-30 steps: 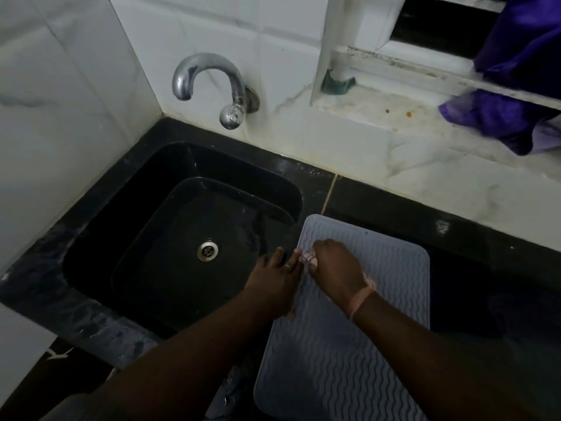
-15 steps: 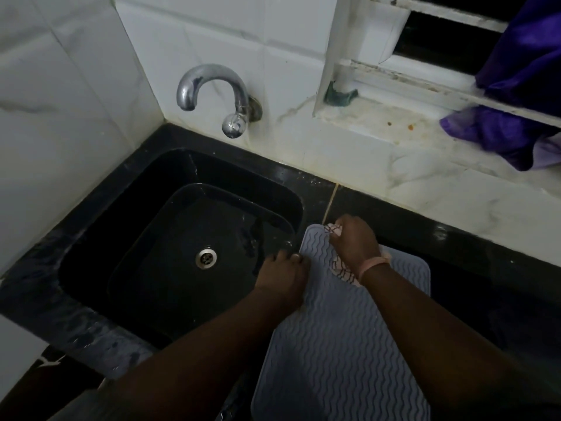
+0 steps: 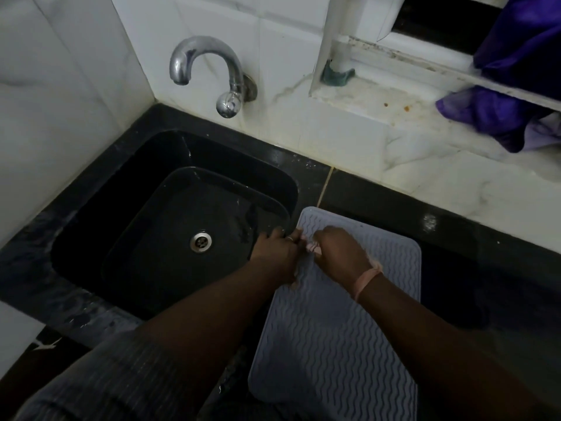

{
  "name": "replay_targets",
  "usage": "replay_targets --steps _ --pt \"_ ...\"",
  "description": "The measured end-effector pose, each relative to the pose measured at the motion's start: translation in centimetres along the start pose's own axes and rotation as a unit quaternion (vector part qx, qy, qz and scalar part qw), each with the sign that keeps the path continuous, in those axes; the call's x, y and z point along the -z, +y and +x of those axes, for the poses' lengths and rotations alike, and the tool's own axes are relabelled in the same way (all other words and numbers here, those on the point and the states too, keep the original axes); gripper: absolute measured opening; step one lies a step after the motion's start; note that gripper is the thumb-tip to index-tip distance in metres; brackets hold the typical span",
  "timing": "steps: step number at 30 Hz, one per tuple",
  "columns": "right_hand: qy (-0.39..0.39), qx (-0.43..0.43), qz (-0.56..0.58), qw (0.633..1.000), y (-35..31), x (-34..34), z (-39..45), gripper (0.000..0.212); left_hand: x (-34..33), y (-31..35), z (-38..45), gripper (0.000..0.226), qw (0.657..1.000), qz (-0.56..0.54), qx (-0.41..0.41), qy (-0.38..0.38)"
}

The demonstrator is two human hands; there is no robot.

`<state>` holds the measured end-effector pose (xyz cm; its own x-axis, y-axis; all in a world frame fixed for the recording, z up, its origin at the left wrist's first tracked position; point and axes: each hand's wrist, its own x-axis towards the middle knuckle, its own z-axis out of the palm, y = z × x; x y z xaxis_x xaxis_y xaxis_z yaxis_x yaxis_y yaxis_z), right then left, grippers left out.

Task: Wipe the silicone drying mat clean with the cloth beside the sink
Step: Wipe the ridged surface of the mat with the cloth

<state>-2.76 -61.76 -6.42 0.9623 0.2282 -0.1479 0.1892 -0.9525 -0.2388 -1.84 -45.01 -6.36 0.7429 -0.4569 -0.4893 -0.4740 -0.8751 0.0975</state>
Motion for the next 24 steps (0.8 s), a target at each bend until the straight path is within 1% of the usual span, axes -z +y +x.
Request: replay_targets --steps 4,7,9,12,14,16,18,21,24 --pt "-0.020 0.013 0.034 0.999 -1.8 -1.2 -4.1 0.020 0.1 -0.4 -0.5 0.106 1.000 -0.015 -0.004 -0.004" --pt "-0.048 0.026 0.045 0.998 -2.2 -1.2 -5.1 0.021 0.4 -0.4 -0.5 0.108 1.000 -0.005 -0.005 -0.010" --pt "-0.027 0.015 0.054 0.998 -1.6 -0.5 -4.1 0.018 0.6 -0.5 -0.4 0.112 1.000 0.001 -0.009 -0.025" --pt "0.031 -0.046 0.030 0.998 0.1 0.7 -0.7 0.021 1.1 -1.1 -0.2 0.117 0.998 0.019 -0.017 -0.053" --pt "0.029 -0.062 0.014 0.998 0.8 0.9 1.2 0.025 1.1 -1.0 -0.1 0.117 0.998 0.026 -0.013 -0.059" --pt "0.013 -0.050 -0.012 0.999 0.5 0.5 1.5 0.026 0.8 -0.7 0.0 0.116 0.998 0.021 -0.003 -0.055" --pt "0.023 -0.012 -0.036 0.999 -0.6 -0.4 0.2 0.022 0.3 -0.7 0.3 0.115 0.999 0.014 -0.001 -0.047" --pt "0.028 0.030 -0.033 0.999 -2.7 -2.0 -3.2 0.015 0.0 -1.2 0.4 0.111 0.999 0.003 -0.001 -0.043" --pt "0.021 0.034 -0.020 0.999 -4.2 -3.4 -6.6 0.015 -0.1 -1.3 0.2 0.103 0.999 0.013 -0.021 -0.020"
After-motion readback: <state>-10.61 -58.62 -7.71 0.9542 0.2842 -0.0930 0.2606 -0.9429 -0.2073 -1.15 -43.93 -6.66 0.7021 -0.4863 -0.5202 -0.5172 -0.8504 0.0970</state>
